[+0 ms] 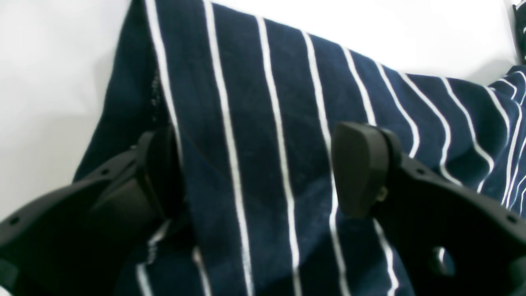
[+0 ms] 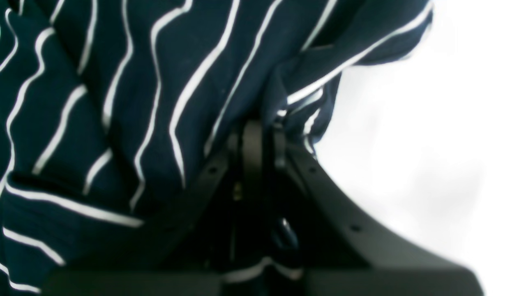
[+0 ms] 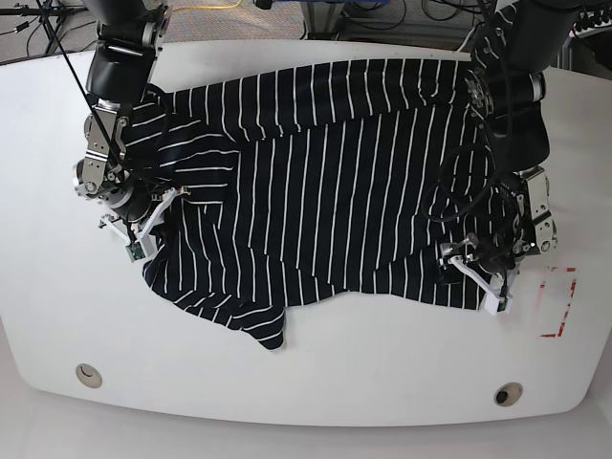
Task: Fold the T-shirt properly
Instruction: 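Grasp the shirt's side edges with both grippers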
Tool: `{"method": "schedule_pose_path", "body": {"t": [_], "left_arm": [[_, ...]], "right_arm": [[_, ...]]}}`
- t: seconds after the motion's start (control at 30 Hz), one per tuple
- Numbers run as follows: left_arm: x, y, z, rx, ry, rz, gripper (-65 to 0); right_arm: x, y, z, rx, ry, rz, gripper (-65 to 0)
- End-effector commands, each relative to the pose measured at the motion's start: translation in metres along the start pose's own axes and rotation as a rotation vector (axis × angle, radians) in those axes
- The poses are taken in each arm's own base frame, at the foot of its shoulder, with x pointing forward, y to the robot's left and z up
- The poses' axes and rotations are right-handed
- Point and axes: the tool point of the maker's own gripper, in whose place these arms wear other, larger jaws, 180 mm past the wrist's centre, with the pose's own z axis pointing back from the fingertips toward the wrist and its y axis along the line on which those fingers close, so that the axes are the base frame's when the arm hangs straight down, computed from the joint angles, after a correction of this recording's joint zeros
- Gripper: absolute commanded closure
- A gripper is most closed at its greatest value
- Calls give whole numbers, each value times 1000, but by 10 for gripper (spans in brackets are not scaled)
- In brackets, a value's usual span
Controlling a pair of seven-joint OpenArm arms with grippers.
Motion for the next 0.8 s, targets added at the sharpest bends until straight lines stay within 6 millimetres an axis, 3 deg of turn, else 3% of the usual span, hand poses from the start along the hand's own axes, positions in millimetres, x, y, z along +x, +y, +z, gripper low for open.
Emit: {"method": "schedule_pose_path", "body": {"t": [0.0, 0.5, 0.77], "left_arm": [[9, -3, 2, -4, 3, -14, -499], [18, -17, 37, 37, -21, -134, -499], [-2, -14, 31, 31, 31, -117, -499]], "right_arm": [[19, -9, 5, -16, -48, 16, 0], [19, -9, 5, -16, -48, 16, 0], [19, -5, 3, -8, -54, 7, 0]]}}
